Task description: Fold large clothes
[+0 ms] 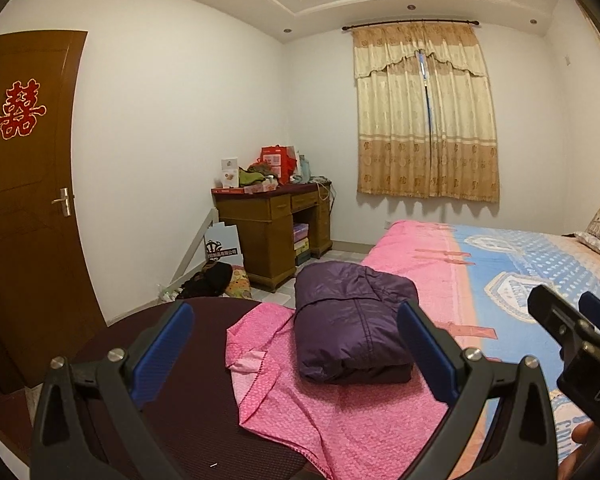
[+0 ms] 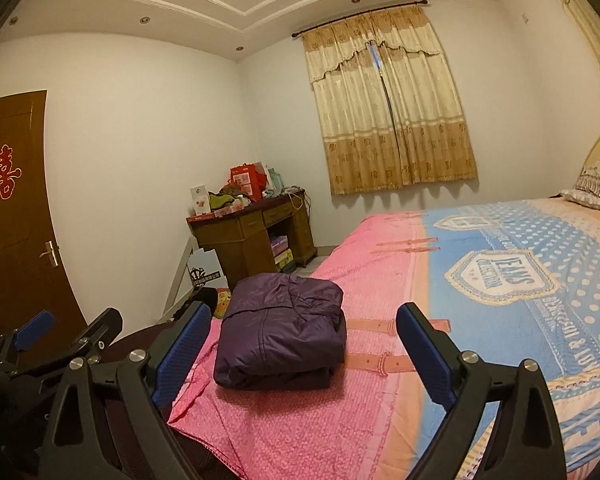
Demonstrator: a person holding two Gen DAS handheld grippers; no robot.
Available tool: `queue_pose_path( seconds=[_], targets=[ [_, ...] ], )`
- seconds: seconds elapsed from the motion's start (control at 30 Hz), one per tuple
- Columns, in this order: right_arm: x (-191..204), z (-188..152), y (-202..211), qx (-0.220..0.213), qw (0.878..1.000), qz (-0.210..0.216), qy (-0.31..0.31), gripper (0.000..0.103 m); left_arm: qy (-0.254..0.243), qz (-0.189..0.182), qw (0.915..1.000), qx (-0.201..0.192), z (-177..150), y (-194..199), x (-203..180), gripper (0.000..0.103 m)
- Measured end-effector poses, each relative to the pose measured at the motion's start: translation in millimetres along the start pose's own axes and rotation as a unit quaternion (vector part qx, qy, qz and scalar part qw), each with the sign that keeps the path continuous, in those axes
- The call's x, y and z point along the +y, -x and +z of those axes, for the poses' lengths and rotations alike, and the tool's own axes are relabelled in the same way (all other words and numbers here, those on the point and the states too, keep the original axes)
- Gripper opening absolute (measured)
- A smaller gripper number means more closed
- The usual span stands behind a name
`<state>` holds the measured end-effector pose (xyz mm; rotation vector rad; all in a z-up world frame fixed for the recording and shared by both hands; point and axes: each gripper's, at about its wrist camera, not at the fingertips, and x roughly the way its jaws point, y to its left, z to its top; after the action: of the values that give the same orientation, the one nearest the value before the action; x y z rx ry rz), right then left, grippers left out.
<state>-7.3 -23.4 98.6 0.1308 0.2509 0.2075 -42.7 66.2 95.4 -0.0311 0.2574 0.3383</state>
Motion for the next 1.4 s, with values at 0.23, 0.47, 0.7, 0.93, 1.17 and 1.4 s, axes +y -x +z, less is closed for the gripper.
queue_pose_path(
  seconds=[0.23, 0.47, 0.7, 0.93, 1.17, 1.4],
  targets=[
    [0, 0, -1, 0.000, 1.000, 0.002, 0.004, 0.094, -0.001, -0.001, 1.0000, 0.009, -1, -3, -1, 0.103],
    [-1, -3, -1, 0.006, 1.000, 0.004, -0.002, 0.094, 0.000, -0.002, 0.9999, 0.016, -3, -5, 1, 0.103],
    [-5, -2, -2, 0.009, 1.000, 0.005, -0.006, 0.094, 0.001, -0.005, 0.9997, 0.023, -5, -8, 2, 0.103],
    [-6, -4, -2, 0.012, 1.000, 0.005, -0.008, 0.094, 0.000, -0.005, 0.9997, 0.023, -5, -8, 1, 0.103],
    [-8, -5, -1, 0.008, 1.000, 0.002, -0.010, 0.094, -0.002, -0.001, 0.9999, 0.017, -4, -10, 2, 0.103],
    [-8, -7, -2, 0.011, 1.000, 0.000, -0.011, 0.094, -0.007, 0.020, 0.9995, 0.021, -4, -15, 3, 0.103]
  ],
)
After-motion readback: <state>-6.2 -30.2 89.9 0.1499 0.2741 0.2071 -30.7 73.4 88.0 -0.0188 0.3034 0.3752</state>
